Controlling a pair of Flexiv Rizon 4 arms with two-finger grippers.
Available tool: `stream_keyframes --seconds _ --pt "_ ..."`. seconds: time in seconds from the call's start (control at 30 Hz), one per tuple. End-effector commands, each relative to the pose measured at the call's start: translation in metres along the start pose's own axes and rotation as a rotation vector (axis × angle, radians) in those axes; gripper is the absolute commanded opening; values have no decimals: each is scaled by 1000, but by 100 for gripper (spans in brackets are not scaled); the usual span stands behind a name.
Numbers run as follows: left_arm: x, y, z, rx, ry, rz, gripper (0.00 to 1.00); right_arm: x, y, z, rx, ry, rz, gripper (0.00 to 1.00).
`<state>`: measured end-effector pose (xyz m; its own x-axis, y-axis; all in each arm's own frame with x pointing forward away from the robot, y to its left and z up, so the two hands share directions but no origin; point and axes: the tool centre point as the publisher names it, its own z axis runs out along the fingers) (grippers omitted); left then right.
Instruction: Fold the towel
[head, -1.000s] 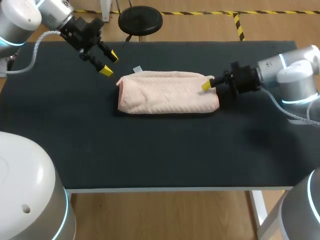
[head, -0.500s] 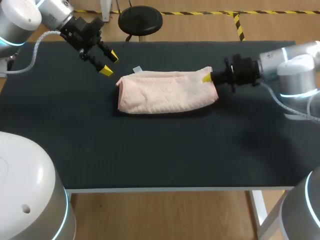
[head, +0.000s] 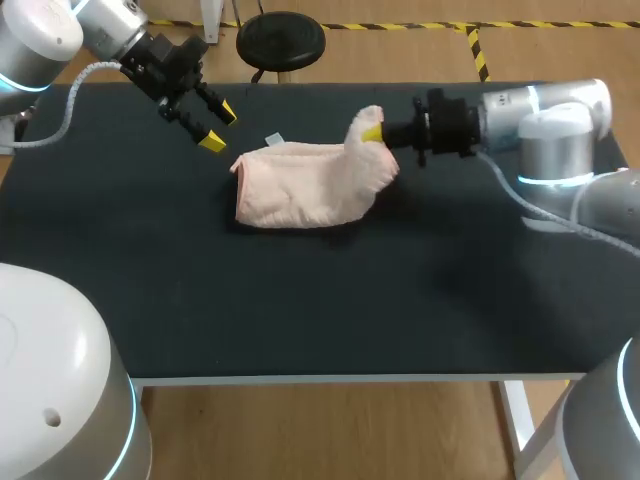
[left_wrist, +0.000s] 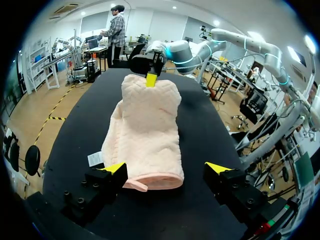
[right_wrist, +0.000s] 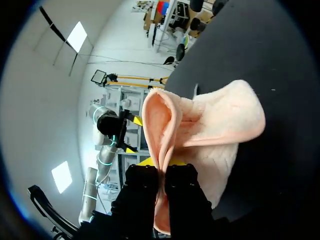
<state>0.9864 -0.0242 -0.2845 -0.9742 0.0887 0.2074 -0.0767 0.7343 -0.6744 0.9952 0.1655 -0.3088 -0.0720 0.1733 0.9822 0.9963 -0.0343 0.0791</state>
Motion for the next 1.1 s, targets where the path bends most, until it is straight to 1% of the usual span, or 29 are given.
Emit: stream_keyframes --seconds 0.03,0.13,0.33,0.47,0.63,0.8,0.83,0.87,0.9,1.0,1.1 --pt "-1 1 1 2 -1 1 100 7 1 46 14 25 -20 0" --pt "-1 1 1 2 -1 1 100 10 -2 69 40 37 -26 0" --pt "-1 1 1 2 -1 1 100 7 -10 101 91 23 -32 0" --pt "-1 1 1 2 -1 1 100 9 -10 116 101 20 -42 0" --pt "-1 1 1 2 -1 1 100 17 -14 131 118 34 -66 0" --pt "-1 1 1 2 -1 1 100 13 -20 145 147 24 -64 0" --pt "-1 1 1 2 -1 1 100 12 -21 146 163 20 -66 13" --pt "-1 1 1 2 -1 1 100 11 -22 148 162 18 -69 49" --pt "-1 1 1 2 -1 1 100 12 -23 149 167 16 -68 100" --pt "-1 1 1 2 -1 1 100 17 -25 150 179 24 -99 100" --pt "-1 1 1 2 -1 1 100 26 -24 151 173 43 -125 100"
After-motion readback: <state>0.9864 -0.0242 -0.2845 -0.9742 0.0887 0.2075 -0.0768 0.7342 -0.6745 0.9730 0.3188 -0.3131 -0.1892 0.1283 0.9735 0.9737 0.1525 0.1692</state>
